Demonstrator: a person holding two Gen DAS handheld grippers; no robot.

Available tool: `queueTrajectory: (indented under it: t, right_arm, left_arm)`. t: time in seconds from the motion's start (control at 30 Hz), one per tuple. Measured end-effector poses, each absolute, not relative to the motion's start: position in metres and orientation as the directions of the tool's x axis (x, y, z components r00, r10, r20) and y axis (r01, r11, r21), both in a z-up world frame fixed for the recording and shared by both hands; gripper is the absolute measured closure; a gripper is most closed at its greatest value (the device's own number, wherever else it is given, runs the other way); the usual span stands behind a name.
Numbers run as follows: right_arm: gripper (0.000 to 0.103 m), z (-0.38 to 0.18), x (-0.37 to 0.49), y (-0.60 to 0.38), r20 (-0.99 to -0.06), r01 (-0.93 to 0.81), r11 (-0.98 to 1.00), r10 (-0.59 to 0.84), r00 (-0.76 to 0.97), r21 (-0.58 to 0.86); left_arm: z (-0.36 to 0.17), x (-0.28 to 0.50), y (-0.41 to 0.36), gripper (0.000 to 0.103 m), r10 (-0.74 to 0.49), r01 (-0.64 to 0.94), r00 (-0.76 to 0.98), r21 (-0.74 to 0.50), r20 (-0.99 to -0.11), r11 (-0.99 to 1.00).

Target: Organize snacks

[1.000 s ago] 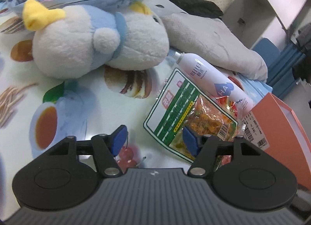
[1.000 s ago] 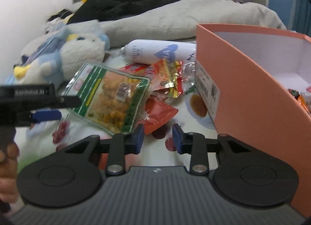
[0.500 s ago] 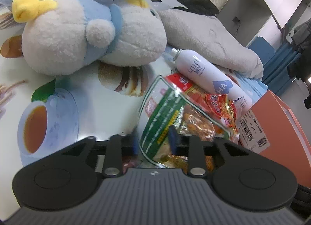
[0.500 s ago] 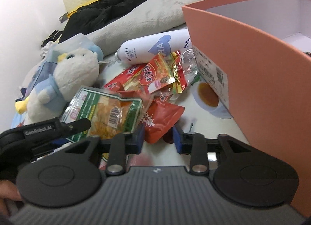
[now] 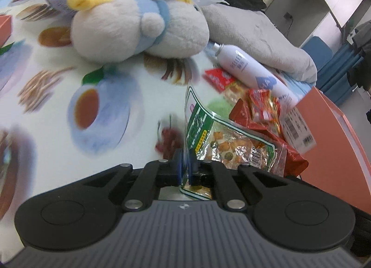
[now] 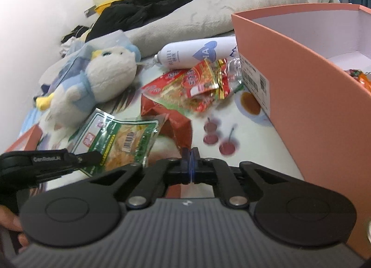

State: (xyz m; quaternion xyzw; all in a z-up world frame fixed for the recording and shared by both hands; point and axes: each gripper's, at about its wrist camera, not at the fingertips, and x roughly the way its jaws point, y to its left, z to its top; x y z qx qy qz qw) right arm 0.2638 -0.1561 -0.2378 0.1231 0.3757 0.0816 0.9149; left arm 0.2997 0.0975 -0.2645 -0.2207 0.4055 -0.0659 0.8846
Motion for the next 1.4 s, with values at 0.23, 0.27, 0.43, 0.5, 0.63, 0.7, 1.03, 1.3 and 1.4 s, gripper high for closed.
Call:
queueTrajectory:
  t: [0.23,0.27,0.43,0.5,0.63,0.7,1.03,1.3,1.4]
  right_arm:
    - [0.100,-0.231,0.211,-0.161,-0.709,-0.078,0.965,0.238,0.664,0.251]
    - [0.100,-0.230,0.203,-0.162,-0.715,-0.084,0.967,0.237,0.658,0.242]
    - [0.099,-0.223,0.162,-0.167,-0.746,-0.118,0.973,0.230,0.625,0.201]
    - [0.099,-0.221,0.148,-0.167,-0.754,-0.128,0.976,0.218,0.619,0.178]
    - [0.097,-0.218,0.132,-0.170,-0.766,-0.151,0.970,0.244,0.595,0.192]
    - [0.096,-0.216,0.127,-0.170,-0.767,-0.153,0.971,0.239,0.595,0.184]
    - [0.042,-0.212,0.117,-0.177,-0.765,-0.177,0.969,0.244,0.596,0.172]
    - [0.042,-0.204,0.136,-0.157,-0.687,-0.299,0.954,0.230,0.689,0.019]
    - [0.043,-0.209,0.150,-0.146,-0.680,-0.359,0.932,0.230,0.696,-0.052]
  left_arm:
    - [-0.249,0.253,0.103,0.097,-0.298,-0.049,0.625,-0.417,-0.722,0.908]
    - [-0.246,0.247,0.103,0.097,-0.296,-0.046,0.622,-0.411,-0.725,0.910]
    - [-0.235,0.217,0.105,0.097,-0.278,-0.048,0.615,-0.387,-0.738,0.921]
    - [-0.233,0.209,0.105,0.097,-0.280,-0.056,0.612,-0.394,-0.740,0.918]
    - [-0.228,0.198,0.100,0.096,-0.277,-0.068,0.607,-0.396,-0.745,0.916]
    - [-0.227,0.194,0.097,0.088,-0.282,-0.078,0.599,-0.406,-0.749,0.911]
    - [-0.233,0.178,0.079,0.032,-0.296,-0.080,0.583,-0.416,-0.756,0.906]
    - [-0.245,0.184,0.080,0.033,-0.325,-0.077,0.574,-0.445,-0.752,0.892]
    - [-0.245,0.187,0.075,0.033,-0.320,-0.051,0.570,-0.421,-0.757,0.906]
